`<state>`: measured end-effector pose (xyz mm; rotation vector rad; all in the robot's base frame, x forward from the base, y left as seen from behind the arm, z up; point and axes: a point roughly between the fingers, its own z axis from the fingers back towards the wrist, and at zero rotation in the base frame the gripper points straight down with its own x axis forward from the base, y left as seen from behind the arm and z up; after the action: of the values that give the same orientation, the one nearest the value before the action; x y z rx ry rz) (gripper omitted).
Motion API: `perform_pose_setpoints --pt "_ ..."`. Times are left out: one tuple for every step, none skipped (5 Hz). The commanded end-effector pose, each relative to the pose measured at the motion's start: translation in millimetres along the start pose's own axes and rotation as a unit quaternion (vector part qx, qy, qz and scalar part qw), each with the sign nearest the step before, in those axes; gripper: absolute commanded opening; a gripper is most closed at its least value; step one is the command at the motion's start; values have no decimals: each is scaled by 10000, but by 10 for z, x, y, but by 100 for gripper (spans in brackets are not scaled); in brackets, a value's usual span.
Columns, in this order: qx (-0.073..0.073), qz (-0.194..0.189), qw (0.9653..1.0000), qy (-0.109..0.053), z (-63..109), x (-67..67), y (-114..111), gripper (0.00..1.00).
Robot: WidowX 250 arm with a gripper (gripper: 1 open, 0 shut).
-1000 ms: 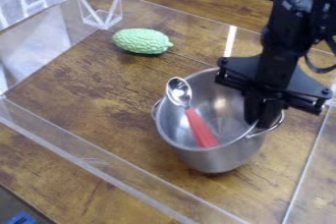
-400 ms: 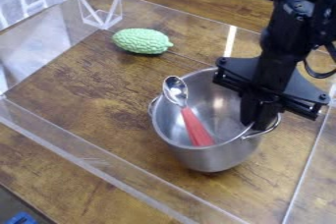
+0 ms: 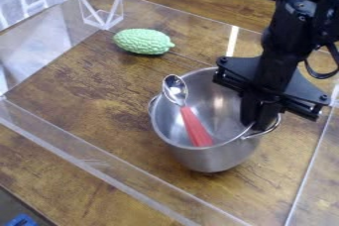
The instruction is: Move the pink spoon to the right
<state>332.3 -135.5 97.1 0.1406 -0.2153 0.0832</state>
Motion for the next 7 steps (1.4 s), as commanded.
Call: perform_pose_setpoints --pt "-343 138 9979 -530 357 104 -6 0" --pt "-381 153 9976 -554 336 85 -40 0" --pt "-368 145 9976 -570 344 82 -36 0" --pt "-363 135 9976 -579 344 74 -46 0" --pt "-357 127 9976 -588 342 65 -59 0" --pt "-306 96 9976 -607 370 82 -27 0" --pt "-286 68 9976 -628 367 82 -16 0"
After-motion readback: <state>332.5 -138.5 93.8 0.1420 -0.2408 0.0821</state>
